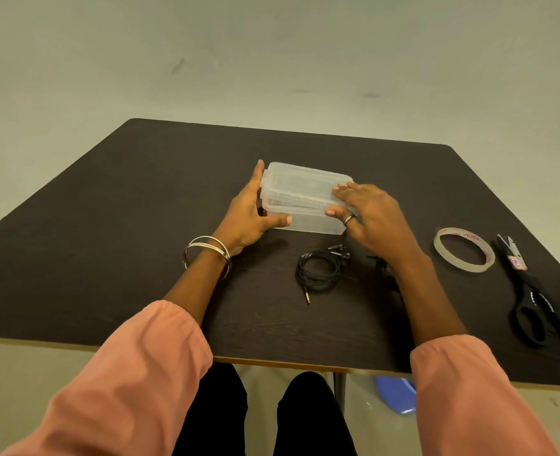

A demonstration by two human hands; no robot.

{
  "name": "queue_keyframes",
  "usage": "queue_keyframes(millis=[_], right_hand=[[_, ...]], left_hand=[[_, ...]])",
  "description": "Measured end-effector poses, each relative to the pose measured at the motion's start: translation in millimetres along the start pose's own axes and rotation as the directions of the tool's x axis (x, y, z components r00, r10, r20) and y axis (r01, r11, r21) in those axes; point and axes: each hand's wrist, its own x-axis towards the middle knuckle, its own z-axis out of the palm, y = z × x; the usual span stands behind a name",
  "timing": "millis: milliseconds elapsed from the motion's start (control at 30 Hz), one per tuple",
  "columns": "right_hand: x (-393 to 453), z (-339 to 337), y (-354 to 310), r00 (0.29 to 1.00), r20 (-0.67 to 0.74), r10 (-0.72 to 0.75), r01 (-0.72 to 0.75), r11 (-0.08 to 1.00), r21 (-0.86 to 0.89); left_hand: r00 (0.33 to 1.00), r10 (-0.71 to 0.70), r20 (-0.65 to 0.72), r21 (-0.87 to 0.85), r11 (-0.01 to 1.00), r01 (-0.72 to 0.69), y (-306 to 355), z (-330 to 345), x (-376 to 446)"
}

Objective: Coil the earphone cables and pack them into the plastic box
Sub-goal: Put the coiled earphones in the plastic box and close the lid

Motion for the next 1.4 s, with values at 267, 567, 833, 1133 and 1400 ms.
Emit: queue_keyframes(millis=[267, 567, 833, 1133, 1400], right_hand=[[-1.0, -12.8, -0.6, 0.897, -0.373, 0.238, -0.161, 0.961, 0.225], [-19.5, -34.2, 41.1, 0.501, -0.443, 0.744, -0.563, 0.668, 0.486], [-25.0, -21.4, 54.0, 0.489, -0.120, 0.864, -0.833, 0.503, 0.231], [-32.2, -32.8, 40.2, 0.576, -0.244, 0.780, -0.810, 0.586, -0.037], [-52.1, -69.5, 18.7, 0.786, 0.198, 0.585, -0.616, 0.766, 0.182]], left_hand=[[0.999, -0.006, -0.044, 0.003, 1.000, 0.006, -0.4, 1.6, 0.3], [0.997, 0.010, -0.077, 0.050, 0.999, -0.007, 1.7, 1.9, -0.5], [0.995, 0.014, -0.098, 0.056, 0.998, -0.008, 0.7, 3.5, -1.9], [0.993, 0.086, -0.085, 0.211, 0.975, -0.066, -1.9, 1.3, -5.4], [0.754, 0.544, -0.367, 0.513, 0.795, -0.323, 15.0, 21.8, -31.0]])
